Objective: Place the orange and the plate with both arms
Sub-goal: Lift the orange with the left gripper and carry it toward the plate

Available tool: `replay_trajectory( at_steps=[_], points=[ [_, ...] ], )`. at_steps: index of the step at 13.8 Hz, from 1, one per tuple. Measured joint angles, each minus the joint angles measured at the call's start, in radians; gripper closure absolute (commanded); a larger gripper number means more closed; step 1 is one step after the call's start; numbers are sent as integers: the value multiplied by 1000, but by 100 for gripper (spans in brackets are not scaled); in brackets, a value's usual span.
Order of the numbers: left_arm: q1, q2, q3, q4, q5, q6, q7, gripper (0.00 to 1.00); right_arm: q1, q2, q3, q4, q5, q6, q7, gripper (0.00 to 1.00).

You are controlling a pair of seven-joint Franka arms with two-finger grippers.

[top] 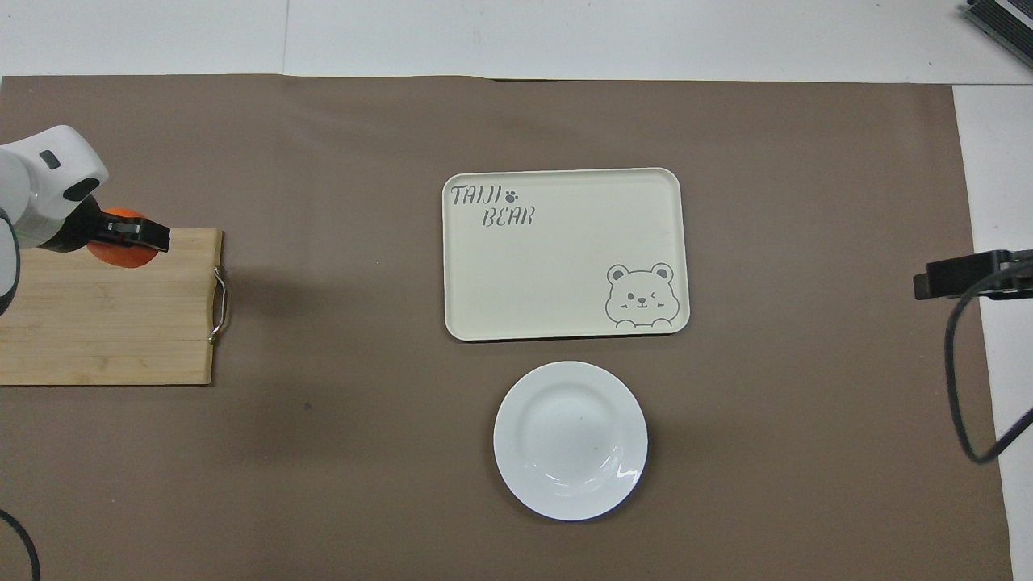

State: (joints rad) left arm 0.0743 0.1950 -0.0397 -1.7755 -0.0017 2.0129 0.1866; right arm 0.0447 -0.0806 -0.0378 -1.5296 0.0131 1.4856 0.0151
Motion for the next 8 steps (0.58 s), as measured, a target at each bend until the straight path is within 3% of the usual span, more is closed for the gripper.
replay_trajectory(
  at_steps=[8],
  points=[
    [-151,-120,-7,124,43,-287,-179,100,1,0,4,-5,2,0,0,0]
  ],
)
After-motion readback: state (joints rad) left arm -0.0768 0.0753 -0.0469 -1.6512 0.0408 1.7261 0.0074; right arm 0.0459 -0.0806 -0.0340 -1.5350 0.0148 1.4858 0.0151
